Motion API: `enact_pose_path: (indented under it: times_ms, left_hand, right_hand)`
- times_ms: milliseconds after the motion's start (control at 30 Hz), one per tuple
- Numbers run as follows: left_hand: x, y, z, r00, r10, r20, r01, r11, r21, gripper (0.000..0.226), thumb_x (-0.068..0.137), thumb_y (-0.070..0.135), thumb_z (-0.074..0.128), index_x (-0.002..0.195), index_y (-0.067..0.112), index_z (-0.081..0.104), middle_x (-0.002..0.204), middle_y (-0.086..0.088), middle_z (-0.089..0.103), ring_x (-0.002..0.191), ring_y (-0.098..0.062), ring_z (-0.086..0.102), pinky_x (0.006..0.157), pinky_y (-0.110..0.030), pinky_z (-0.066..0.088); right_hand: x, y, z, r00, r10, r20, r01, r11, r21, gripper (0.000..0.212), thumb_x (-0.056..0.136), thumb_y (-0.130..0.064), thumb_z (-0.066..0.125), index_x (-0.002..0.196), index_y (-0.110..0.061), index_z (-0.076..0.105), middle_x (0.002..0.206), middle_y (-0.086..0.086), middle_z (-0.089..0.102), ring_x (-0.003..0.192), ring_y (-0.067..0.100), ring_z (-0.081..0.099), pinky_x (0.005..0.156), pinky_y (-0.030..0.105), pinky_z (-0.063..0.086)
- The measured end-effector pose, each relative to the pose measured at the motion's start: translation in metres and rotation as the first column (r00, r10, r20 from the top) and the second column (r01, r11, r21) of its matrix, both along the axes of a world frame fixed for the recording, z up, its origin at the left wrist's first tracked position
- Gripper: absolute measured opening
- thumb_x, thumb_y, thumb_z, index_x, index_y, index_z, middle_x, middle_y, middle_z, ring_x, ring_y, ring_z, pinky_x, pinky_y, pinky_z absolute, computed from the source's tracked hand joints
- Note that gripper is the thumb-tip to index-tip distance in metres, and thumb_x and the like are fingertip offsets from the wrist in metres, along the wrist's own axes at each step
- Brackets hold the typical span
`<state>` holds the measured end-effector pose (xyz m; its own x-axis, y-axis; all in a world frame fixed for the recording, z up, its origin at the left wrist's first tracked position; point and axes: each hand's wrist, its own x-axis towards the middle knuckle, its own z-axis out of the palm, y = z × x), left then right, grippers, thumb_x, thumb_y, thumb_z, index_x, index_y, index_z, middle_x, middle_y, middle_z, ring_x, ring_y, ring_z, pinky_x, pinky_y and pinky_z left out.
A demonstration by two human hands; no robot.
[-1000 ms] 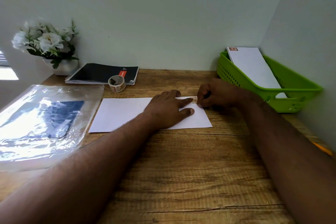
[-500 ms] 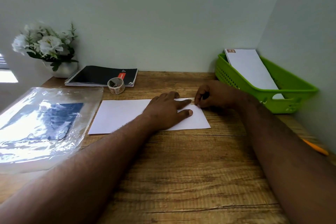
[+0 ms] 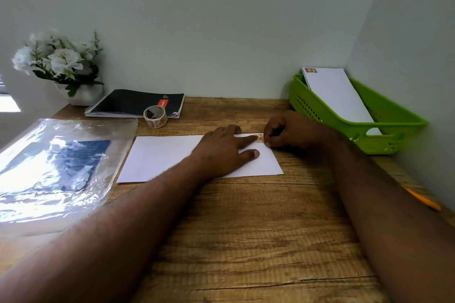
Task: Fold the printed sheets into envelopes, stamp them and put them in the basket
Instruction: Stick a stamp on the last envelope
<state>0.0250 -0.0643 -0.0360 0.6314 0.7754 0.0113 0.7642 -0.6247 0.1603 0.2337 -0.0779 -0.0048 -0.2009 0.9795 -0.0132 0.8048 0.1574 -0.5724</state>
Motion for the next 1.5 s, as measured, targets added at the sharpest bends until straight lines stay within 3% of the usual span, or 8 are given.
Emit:
enact_pose_path:
  times_ms: [233, 500, 633, 800, 900, 1167, 1367, 1500]
  left_hand:
    - [0.0, 0.0, 0.0, 1.0, 0.002, 0.001, -0.002, 1.0, -0.008, 0.058, 0.095, 0.062, 0.032, 0.149, 0.042, 0.024, 0.157, 0.0, 0.023, 0.142, -0.022, 0.023, 0.114, -0.043, 0.024]
    - [-0.001, -0.001, 0.001, 1.0, -0.011, 0.007, 0.011, 1.0, -0.005, 0.054, 0.096, 0.061, 0.03, 0.148, 0.047, 0.022, 0.156, 0.0, 0.024, 0.141, -0.023, 0.024, 0.113, -0.044, 0.024]
    - [-0.001, 0.0, 0.0, 1.0, -0.02, 0.008, 0.02, 1.0, -0.004, 0.05, 0.096, 0.061, 0.029, 0.145, 0.05, 0.026, 0.155, 0.0, 0.026, 0.14, -0.023, 0.026, 0.113, -0.044, 0.024]
    - [-0.001, 0.0, 0.0, 1.0, -0.012, 0.022, 0.012, 1.0, -0.001, 0.05, 0.096, 0.061, 0.031, 0.144, 0.049, 0.029, 0.155, 0.0, 0.026, 0.139, -0.022, 0.027, 0.113, -0.043, 0.024]
    - [0.0, -0.001, 0.0, 1.0, -0.009, 0.018, 0.009, 1.0, 0.001, 0.051, 0.096, 0.061, 0.032, 0.145, 0.048, 0.029, 0.155, 0.0, 0.026, 0.139, -0.022, 0.027, 0.113, -0.044, 0.025]
    - [0.001, -0.001, -0.001, 1.0, 0.012, 0.027, -0.012, 1.0, 0.002, 0.06, 0.094, 0.062, 0.033, 0.149, 0.038, 0.027, 0.155, 0.001, 0.027, 0.139, -0.021, 0.028, 0.113, -0.042, 0.027]
    - [0.001, -0.004, 0.003, 0.996, 0.058, 0.068, -0.059, 0.998, 0.016, 0.074, 0.091, 0.063, 0.043, 0.152, 0.029, 0.018, 0.153, -0.003, 0.029, 0.139, -0.022, 0.029, 0.112, -0.042, 0.027]
    - [0.002, -0.004, 0.005, 0.994, 0.084, 0.074, -0.085, 0.996, 0.003, 0.076, 0.09, 0.063, 0.046, 0.152, 0.033, 0.015, 0.152, -0.005, 0.029, 0.139, -0.024, 0.028, 0.112, -0.045, 0.025]
  right_hand:
    - [0.0, -0.001, 0.001, 1.0, 0.012, -0.016, -0.012, 1.0, -0.009, 0.014, 0.076, -0.014, 0.078, 0.08, -0.027, 0.073, 0.094, -0.004, 0.071, 0.088, 0.012, 0.066, 0.074, 0.025, 0.054]
    - [0.0, -0.001, 0.001, 0.998, 0.0, -0.06, 0.0, 1.0, -0.009, 0.01, 0.074, -0.013, 0.079, 0.075, -0.022, 0.075, 0.093, 0.004, 0.072, 0.09, 0.023, 0.067, 0.085, 0.044, 0.054]
    - [0.004, 0.0, 0.006, 0.999, 0.022, 0.026, -0.019, 0.993, -0.113, 0.018, 0.074, -0.016, 0.078, 0.06, -0.012, 0.067, 0.097, 0.025, 0.067, 0.089, 0.044, 0.062, 0.078, 0.051, 0.052]
    - [-0.006, 0.0, -0.005, 0.987, -0.16, -0.031, 0.162, 0.982, 0.096, 0.022, 0.078, -0.024, 0.077, 0.068, -0.012, 0.061, 0.069, 0.001, 0.063, 0.058, 0.007, 0.054, 0.056, 0.023, 0.044]
    - [-0.009, 0.004, -0.01, 0.984, -0.175, -0.037, 0.179, 0.974, 0.14, 0.021, 0.077, -0.022, 0.077, 0.072, -0.019, 0.057, 0.077, -0.003, 0.063, 0.068, 0.008, 0.056, 0.057, 0.02, 0.042]
    - [0.004, 0.004, 0.002, 0.997, -0.068, -0.027, 0.065, 0.993, -0.101, 0.016, 0.072, -0.018, 0.081, 0.083, -0.016, 0.069, 0.087, 0.0, 0.069, 0.081, 0.011, 0.06, 0.073, 0.028, 0.049]
    - [0.004, 0.0, -0.008, 0.945, -0.165, -0.282, 0.192, 0.979, 0.071, 0.009, 0.078, -0.01, 0.075, 0.084, -0.006, 0.069, 0.077, 0.007, 0.066, 0.065, 0.012, 0.057, 0.056, 0.021, 0.049]
    - [-0.008, 0.01, -0.013, 0.983, -0.139, -0.116, 0.153, 0.981, 0.116, 0.018, 0.088, -0.025, 0.066, 0.106, -0.021, 0.071, 0.098, -0.011, 0.065, 0.089, 0.003, 0.057, 0.077, 0.021, 0.042]
